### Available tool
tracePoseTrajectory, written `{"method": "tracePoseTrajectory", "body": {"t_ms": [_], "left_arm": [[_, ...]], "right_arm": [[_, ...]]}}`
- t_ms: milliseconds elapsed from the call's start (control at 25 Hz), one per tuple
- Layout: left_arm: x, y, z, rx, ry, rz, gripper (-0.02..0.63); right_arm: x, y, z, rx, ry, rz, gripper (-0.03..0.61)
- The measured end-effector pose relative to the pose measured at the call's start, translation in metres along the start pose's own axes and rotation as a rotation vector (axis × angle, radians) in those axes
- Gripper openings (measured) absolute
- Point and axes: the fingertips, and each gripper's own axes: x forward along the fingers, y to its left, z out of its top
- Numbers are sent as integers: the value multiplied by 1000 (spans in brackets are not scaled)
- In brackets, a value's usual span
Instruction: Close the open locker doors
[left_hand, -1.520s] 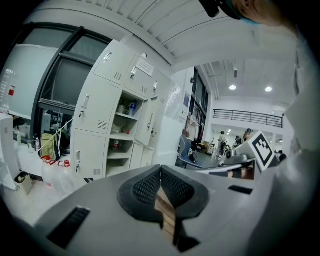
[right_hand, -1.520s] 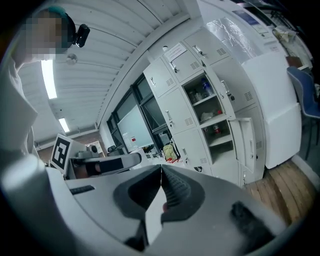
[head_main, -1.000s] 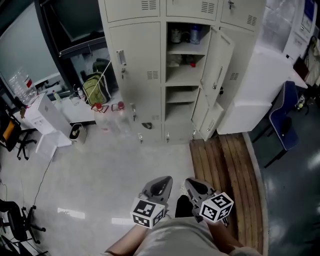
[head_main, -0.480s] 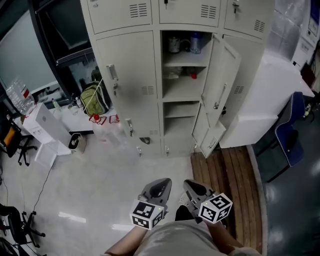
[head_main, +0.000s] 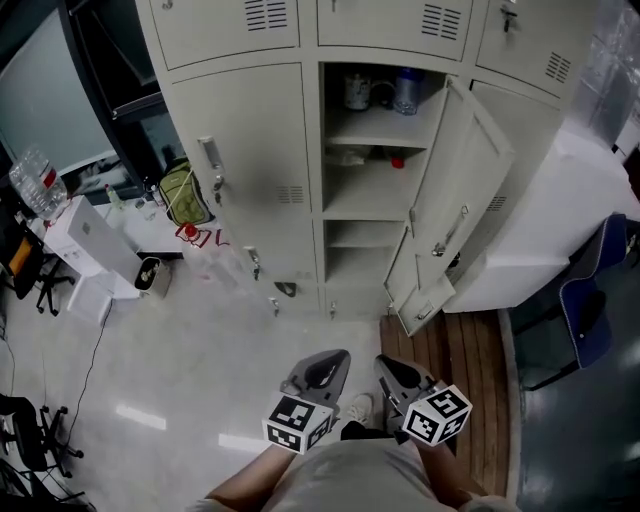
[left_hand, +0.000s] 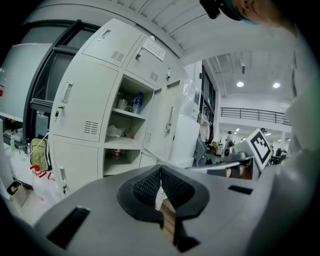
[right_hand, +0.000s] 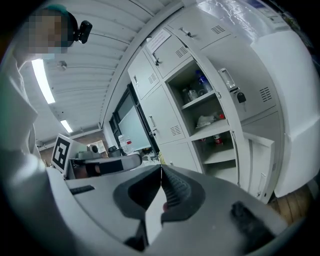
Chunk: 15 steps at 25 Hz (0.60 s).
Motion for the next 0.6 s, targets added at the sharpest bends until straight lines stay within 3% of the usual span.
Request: {"method": "tracePoseTrajectory", "body": {"t_ms": [600], "left_arm": [[92,4,31,-8,-5,7,15]], "right_arm": [[-7,-109,46,36,-29,-81,28]]}}
